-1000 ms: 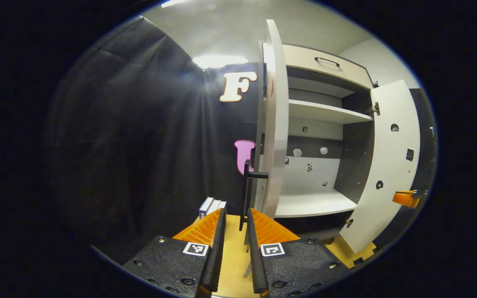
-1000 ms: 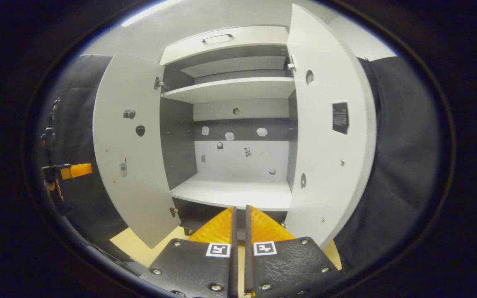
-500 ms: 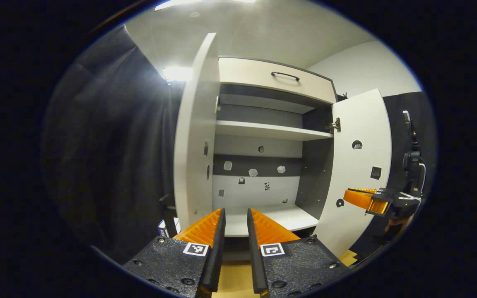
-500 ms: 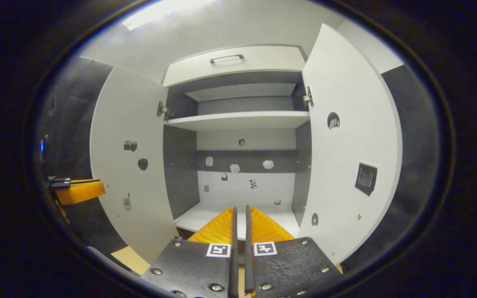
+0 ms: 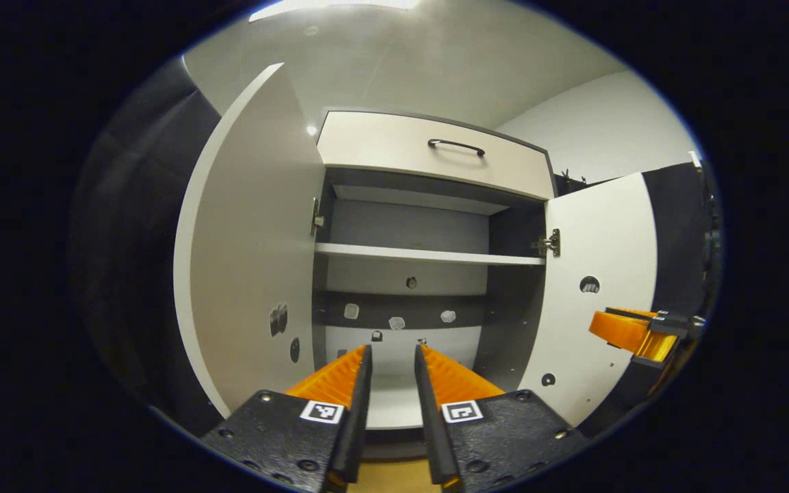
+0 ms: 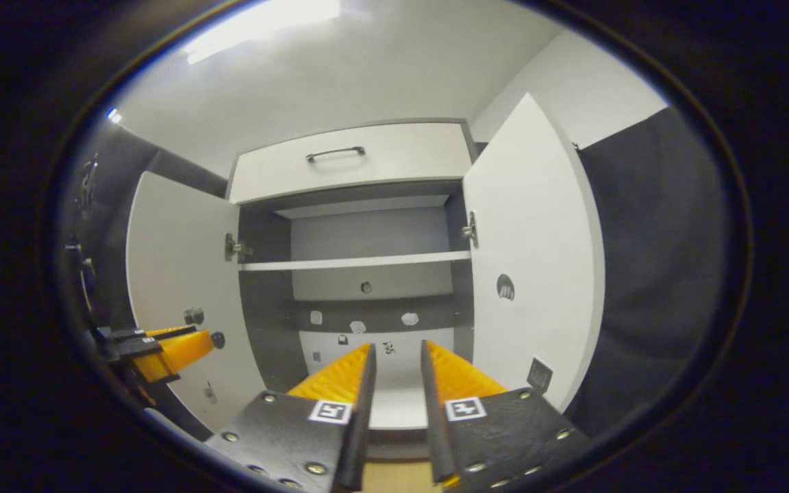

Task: Open the right door of the double-door shoe cabinet with the right hand, and open the left door with the left hand.

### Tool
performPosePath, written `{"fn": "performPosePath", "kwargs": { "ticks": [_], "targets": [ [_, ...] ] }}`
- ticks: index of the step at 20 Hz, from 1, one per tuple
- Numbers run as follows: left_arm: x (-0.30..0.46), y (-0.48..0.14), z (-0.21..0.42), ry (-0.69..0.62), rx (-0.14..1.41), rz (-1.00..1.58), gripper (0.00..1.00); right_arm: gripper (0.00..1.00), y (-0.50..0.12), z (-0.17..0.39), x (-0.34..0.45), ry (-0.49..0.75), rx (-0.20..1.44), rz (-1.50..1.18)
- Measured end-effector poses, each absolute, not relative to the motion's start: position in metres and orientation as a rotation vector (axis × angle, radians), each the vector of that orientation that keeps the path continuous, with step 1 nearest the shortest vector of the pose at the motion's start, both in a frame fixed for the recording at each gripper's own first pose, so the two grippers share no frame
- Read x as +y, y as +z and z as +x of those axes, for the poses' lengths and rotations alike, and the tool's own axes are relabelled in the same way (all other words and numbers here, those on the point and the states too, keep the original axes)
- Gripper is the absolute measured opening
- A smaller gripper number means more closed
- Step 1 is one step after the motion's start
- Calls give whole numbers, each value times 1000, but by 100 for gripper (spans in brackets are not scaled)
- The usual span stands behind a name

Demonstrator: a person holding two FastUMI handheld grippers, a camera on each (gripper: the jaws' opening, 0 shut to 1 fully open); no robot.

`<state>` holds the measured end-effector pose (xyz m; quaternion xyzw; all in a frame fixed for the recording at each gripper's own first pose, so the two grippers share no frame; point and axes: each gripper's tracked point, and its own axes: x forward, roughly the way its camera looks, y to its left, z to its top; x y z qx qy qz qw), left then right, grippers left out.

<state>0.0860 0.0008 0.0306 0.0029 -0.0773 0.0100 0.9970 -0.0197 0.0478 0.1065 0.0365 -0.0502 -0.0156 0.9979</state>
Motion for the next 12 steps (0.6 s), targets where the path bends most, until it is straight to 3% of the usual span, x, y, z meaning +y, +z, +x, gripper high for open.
{"fn": "performPosePath", "kwargs": {
  "ticks": [2,3,4,5,10,12],
  "targets": [
    [-2,32,86,25,-161,3,80,82,109,-17,50,-25,-107,123],
    [-8,32,89,13,-159,-8,96,94,109,-19,49,-19,-106,140],
    [-13,32,90,-4,-158,-21,92,93,108,-20,48,-18,-108,145],
    [-18,32,90,-17,-156,-32,96,98,107,-20,47,-24,-105,142],
    [-19,31,91,-28,-159,-13,92,98,100,-17,49,-36,-76,121],
    [-21,32,92,-32,-162,-17,96,98,99,-14,50,-36,-71,116]
  ]
}}
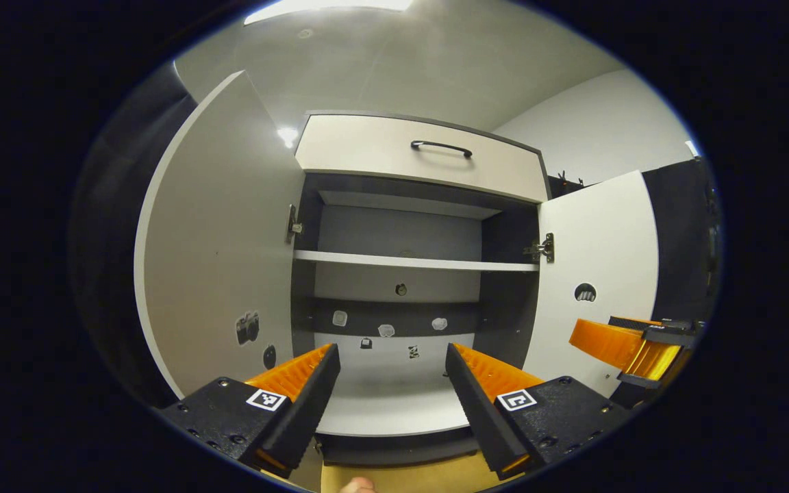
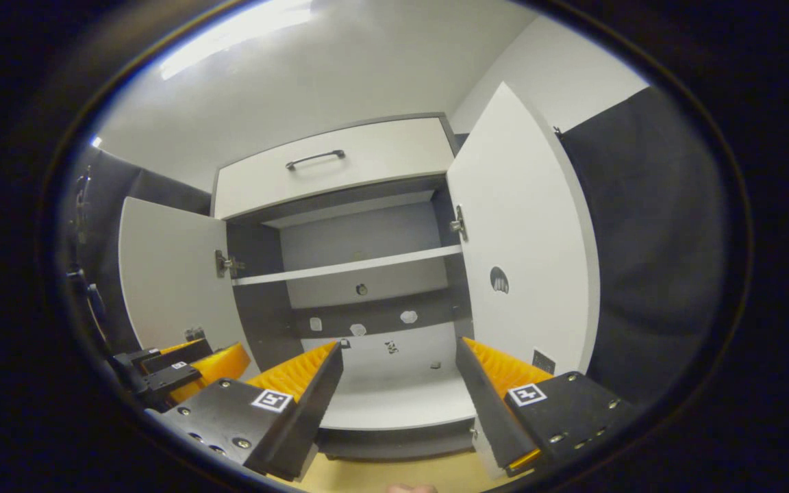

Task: Open the right door of the double-door shoe cabinet with the right hand, and open the left door with the left hand.

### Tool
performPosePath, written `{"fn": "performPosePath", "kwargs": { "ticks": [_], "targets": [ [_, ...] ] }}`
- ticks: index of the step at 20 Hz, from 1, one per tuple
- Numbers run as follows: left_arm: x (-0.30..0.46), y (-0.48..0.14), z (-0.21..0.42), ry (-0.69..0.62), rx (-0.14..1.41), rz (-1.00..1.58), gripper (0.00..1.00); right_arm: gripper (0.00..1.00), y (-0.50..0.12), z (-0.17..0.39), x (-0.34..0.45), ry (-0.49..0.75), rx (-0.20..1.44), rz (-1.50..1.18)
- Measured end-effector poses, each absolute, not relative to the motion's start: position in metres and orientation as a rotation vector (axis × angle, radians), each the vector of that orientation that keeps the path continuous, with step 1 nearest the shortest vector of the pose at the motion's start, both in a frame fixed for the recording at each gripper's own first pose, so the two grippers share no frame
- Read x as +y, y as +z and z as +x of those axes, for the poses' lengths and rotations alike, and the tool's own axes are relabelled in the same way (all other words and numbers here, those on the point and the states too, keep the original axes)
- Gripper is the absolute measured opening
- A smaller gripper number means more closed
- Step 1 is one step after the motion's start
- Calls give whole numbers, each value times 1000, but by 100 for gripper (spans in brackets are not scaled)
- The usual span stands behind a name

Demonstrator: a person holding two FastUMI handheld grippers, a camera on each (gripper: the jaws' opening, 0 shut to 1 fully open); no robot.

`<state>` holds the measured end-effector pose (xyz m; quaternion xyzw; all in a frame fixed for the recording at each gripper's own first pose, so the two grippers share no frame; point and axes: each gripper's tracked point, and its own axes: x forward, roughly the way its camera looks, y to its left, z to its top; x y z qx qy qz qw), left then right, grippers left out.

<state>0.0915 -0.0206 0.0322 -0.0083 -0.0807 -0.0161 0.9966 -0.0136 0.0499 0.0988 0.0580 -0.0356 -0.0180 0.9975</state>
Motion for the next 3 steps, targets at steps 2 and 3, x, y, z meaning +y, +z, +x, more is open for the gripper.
{"fn": "performPosePath", "kwargs": {
  "ticks": [2,3],
  "targets": [
    [-20,32,91,-33,-160,-13,96,98,100,-14,53,-30,-78,118],
    [-19,32,91,-31,-160,-11,96,98,103,-14,55,-19,-85,120]
  ]
}}
